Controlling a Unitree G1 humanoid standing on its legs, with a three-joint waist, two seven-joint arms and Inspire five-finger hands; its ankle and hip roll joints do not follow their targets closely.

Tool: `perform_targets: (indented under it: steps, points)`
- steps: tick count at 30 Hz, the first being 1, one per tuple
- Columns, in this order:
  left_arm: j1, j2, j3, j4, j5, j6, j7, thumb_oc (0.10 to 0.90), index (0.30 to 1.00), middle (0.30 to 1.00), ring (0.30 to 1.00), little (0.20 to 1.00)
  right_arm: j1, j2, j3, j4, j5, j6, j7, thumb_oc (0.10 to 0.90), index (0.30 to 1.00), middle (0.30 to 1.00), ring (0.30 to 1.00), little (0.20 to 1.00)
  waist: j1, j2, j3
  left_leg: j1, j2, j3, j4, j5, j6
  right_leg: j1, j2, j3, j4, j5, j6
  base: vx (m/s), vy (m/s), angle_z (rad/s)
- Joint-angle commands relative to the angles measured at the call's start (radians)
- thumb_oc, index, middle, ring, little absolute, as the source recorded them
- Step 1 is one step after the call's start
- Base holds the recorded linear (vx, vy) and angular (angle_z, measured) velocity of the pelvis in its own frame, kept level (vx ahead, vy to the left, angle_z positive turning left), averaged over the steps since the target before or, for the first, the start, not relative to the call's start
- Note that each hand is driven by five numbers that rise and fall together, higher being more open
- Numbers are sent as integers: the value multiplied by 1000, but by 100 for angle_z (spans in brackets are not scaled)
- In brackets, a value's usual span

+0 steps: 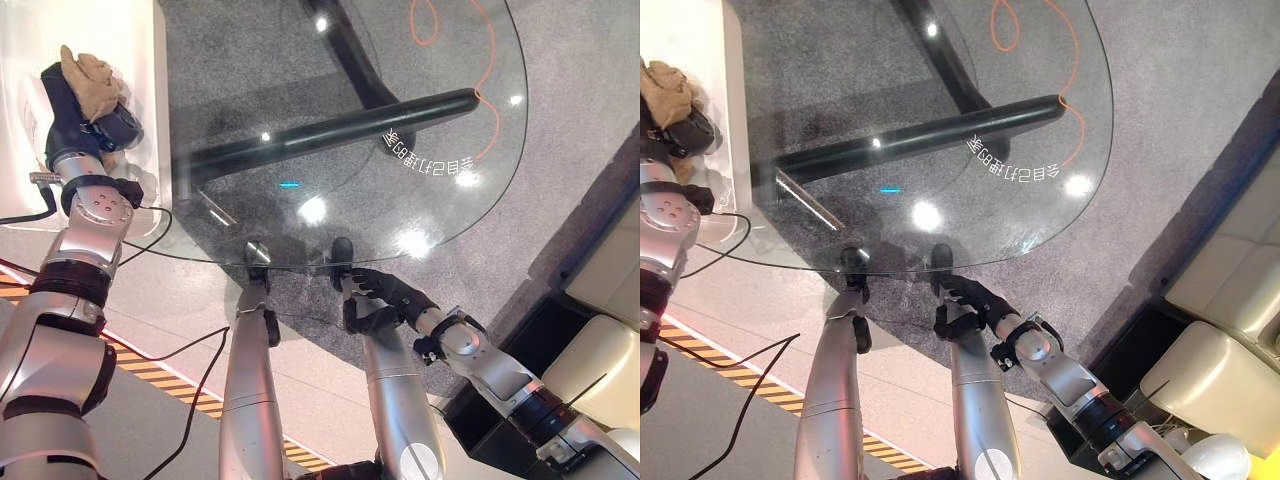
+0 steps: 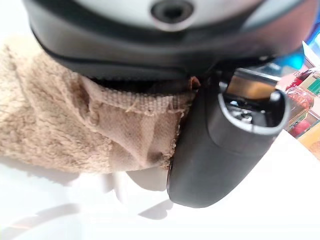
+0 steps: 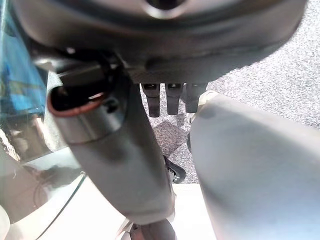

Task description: Wipe the table with a cloth and put it in the basket.

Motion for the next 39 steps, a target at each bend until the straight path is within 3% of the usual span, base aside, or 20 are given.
perform_targets:
  steps: [1, 8, 13, 26, 27, 28, 33, 39]
  points:
    - [7, 29, 68, 5, -51, -38, 23, 800, 900, 900, 900, 900, 56, -20, 12, -62, 32, -25, 6, 800, 900, 900, 900, 900, 23, -15, -23, 68, -51, 132, 22, -118, 73, 12, 61, -12, -136, 122, 2, 0, 0, 0]
    - [41, 18, 91, -3, -38, -58, 30, 800, 900, 900, 900, 900, 60, -18, 13, -68, 31, -10, -6, 800, 900, 900, 900, 900, 30, -9, -23, 82, -55, 130, 13, -111, 72, 27, 59, -15, -138, 114, -6, 0, 0, 0]
    - [76, 19, 119, -42, -43, -111, 55, 800, 900, 900, 900, 900, 83, -21, -4, -80, 29, -13, -6, 800, 900, 900, 900, 900, 35, -2, -23, 103, -57, 128, 4, -108, 73, 47, 57, -15, -142, 108, -8, -6, -6, 1]
    - [308, 14, 276, -246, -54, -194, 1, 800, 900, 900, 900, 900, 194, 13, -70, -94, -34, -29, 1, 800, 900, 900, 900, 900, 78, 39, -23, 209, -69, 114, -33, -100, 73, 155, 46, -23, -150, 73, -16, -17, -24, 1]
    - [326, 8, 286, -261, -51, -195, -2, 800, 900, 900, 900, 900, 200, 17, -76, -93, -37, -30, 2, 800, 900, 900, 900, 900, 81, 41, -23, 217, -70, 113, -36, -99, 73, 164, 46, -24, -151, 71, -16, -111, -76, 4]
    - [354, -2, 315, -294, -41, -194, -9, 800, 900, 900, 900, 900, 202, 24, -91, -88, -44, -34, 6, 800, 900, 900, 900, 900, 84, 41, -23, 207, -74, 120, -53, -64, 78, 157, 40, -30, -167, 99, -22, -113, -82, 3]
    - [463, -53, 372, -382, -20, -190, -16, 800, 900, 900, 900, 900, 230, 49, -110, -54, -54, -49, 11, 800, 900, 900, 900, 900, 107, 47, -23, 273, -86, 105, -91, -50, 73, 226, 36, -42, -183, 92, -19, -58, -77, 4]
    - [617, -147, 405, -445, -43, -159, -59, 800, 900, 900, 900, 900, 246, 99, -132, 71, -56, -78, 18, 800, 900, 900, 900, 900, 145, 48, -23, 431, -97, 63, -177, -20, 55, 383, 23, -63, -238, 85, -8, -36, -98, 6]
